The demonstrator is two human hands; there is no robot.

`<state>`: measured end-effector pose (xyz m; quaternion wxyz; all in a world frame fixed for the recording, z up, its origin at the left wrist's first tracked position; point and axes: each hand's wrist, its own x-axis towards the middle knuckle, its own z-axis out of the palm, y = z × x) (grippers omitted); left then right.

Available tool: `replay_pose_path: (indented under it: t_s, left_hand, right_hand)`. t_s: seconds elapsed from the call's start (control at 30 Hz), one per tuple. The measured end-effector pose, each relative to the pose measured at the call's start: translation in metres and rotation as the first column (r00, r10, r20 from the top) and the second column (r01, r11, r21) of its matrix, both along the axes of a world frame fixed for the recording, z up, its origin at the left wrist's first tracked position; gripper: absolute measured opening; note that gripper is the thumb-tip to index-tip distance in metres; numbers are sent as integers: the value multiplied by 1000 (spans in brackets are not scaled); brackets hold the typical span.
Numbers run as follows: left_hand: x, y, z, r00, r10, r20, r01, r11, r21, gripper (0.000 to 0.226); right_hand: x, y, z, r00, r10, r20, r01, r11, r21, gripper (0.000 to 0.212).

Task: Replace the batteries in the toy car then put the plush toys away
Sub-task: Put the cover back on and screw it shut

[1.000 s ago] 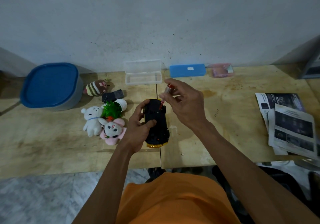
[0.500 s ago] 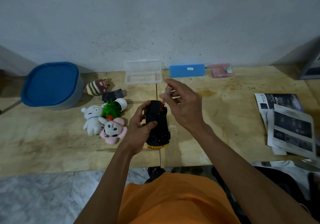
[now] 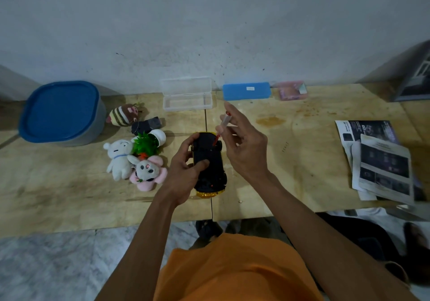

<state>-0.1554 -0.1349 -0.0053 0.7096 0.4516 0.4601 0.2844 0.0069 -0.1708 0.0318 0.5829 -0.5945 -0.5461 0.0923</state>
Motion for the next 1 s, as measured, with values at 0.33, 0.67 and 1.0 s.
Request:
replay_pose_path:
  t_s: [0.33, 0.67, 1.0]
  left_hand:
    - [17, -8, -19, 996, 28, -89, -21, 996, 82, 67]
    - [25, 12, -59, 862, 10, -507, 150, 950, 274, 59]
    - [103, 13, -89, 614, 51, -788, 401, 839, 368, 59]
  right_hand:
    - [20, -18, -1, 955, -144, -260, 121, 988, -100, 48]
    - [34, -43, -9, 935, -207, -289, 163, 972, -169, 42]
    - [101, -51, -15, 944, -191, -269, 137, 969, -208, 41]
